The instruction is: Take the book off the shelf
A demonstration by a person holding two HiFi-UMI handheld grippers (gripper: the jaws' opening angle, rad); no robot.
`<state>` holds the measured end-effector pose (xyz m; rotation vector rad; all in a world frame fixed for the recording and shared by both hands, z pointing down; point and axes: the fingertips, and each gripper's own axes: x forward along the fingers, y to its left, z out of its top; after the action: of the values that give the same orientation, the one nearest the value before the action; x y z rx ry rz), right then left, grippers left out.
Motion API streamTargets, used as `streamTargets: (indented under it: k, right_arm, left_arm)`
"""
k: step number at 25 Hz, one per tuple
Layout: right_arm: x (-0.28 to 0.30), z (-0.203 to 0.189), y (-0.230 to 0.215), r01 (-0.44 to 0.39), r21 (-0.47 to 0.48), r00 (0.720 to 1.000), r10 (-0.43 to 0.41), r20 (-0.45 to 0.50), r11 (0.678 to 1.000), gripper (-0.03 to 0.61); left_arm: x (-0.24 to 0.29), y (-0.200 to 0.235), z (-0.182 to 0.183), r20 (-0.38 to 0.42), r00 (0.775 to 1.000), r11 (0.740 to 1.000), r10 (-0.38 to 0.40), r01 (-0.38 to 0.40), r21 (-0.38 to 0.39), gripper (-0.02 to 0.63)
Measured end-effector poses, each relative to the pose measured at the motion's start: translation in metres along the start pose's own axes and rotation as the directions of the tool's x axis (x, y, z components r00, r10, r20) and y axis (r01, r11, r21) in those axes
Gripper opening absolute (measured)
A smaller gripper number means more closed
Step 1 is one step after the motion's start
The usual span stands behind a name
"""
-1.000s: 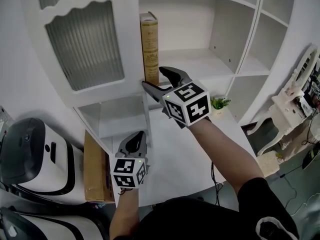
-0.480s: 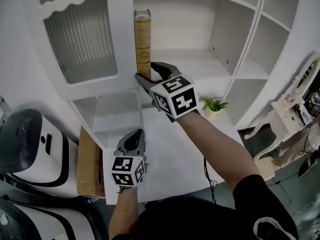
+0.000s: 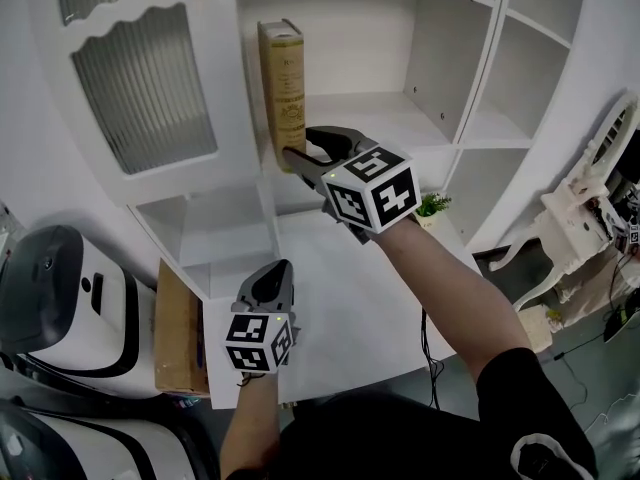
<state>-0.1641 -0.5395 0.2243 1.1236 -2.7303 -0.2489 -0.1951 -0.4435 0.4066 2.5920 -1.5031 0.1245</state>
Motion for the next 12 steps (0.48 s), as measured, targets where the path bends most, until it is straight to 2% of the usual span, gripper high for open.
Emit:
streamTargets:
  k: [4,7,12]
  right_arm:
    - [-0.009,0.002,-0.006,0.058,-0.036,0.998,-0.059,-0.015,0.998,0.201]
    - [-0.009,0.008,-0.005,0.103,-0.064,0.995,-0.103,-0.003,0.993,0.259]
    - [0.002,0.008,-0.008,0.184,-0.042,0.983,-0.184,-0.003,0.982,0.276]
  left_arm:
    - [0.006,-0.01,0.001,-0.003,1.0,1.0,-0.024,0.024,0.005,0.009]
    - [0.009,-0.014,0.0,-0.004,0.999,0.999,-0.039,0.039,0.009,0.009]
    - [0.007,-0.009,0.001,-0.001,0.999,0.998,-0.053,0.053,0.014,0.009]
